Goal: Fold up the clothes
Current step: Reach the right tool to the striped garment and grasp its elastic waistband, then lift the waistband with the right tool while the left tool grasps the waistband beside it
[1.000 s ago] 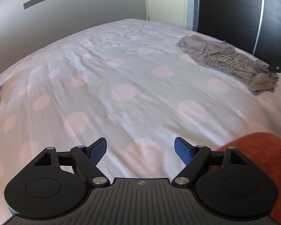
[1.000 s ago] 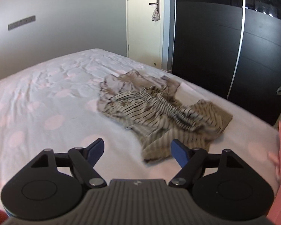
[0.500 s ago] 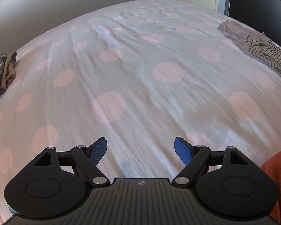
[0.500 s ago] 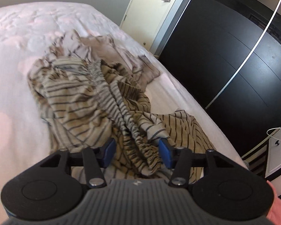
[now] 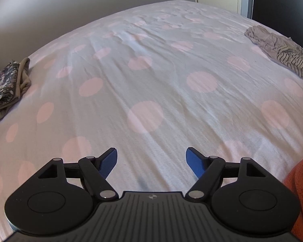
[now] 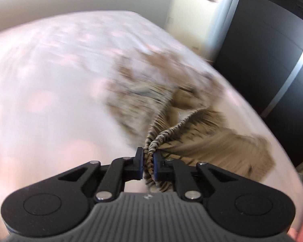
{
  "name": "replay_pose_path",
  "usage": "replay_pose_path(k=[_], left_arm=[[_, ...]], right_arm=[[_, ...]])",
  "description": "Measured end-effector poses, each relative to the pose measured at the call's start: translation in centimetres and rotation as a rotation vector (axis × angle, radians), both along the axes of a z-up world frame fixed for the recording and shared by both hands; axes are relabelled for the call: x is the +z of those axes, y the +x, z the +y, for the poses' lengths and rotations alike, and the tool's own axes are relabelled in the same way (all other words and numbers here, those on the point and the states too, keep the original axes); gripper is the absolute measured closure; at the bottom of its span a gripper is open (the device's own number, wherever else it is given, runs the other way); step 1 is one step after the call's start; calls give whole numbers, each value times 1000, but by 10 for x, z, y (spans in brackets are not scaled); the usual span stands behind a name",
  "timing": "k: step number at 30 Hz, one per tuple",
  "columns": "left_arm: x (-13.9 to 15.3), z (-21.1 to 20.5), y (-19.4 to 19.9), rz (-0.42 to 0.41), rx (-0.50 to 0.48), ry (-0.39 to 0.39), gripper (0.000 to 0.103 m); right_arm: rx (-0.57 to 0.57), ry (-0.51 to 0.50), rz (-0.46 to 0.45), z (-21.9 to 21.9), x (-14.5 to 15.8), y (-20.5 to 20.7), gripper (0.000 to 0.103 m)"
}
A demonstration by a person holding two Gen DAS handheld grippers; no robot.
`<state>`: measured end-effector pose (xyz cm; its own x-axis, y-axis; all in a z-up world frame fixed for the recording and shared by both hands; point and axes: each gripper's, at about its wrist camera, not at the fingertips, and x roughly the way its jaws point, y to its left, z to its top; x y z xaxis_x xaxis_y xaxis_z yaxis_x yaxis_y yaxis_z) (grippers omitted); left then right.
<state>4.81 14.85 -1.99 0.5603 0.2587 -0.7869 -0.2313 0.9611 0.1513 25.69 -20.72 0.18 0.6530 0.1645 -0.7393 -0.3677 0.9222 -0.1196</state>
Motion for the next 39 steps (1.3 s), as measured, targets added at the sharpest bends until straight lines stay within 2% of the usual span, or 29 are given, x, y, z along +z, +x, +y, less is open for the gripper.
replay_pose_path(k=[8,15,19,23,26,27,29,33,37,39], left_arm=[[41,30,-45,-63,31,17,32],[73,73,-92,-100,90,39,32],[85,94,-114,-108,115,49,32],[82,102,-126,-90,115,49,32],[74,102,-130,-90,102,21,32],[71,101,-129,-89,95,10,32],[64,97,-126,-82,76,-10,32],[48,85,-116,-53,17,-59,32],[30,73,-105,12,-71,-114,32],[21,67,-102,55,-113,-135,32]], right_arm=[[321,211,85,127,48,-76,93],[682,320,225,244,61,-183,93],[849,327,329,287,51,-252,93],[914,214,352,297,28,-291,89],[899,188,388,282,19,-291,82],[894,187,392,275,19,-288,72],[888,170,372,260,23,-285,60],[864,109,302,247,29,-260,60],[844,10,207,244,30,-224,60],[871,-45,175,249,27,-206,60]])
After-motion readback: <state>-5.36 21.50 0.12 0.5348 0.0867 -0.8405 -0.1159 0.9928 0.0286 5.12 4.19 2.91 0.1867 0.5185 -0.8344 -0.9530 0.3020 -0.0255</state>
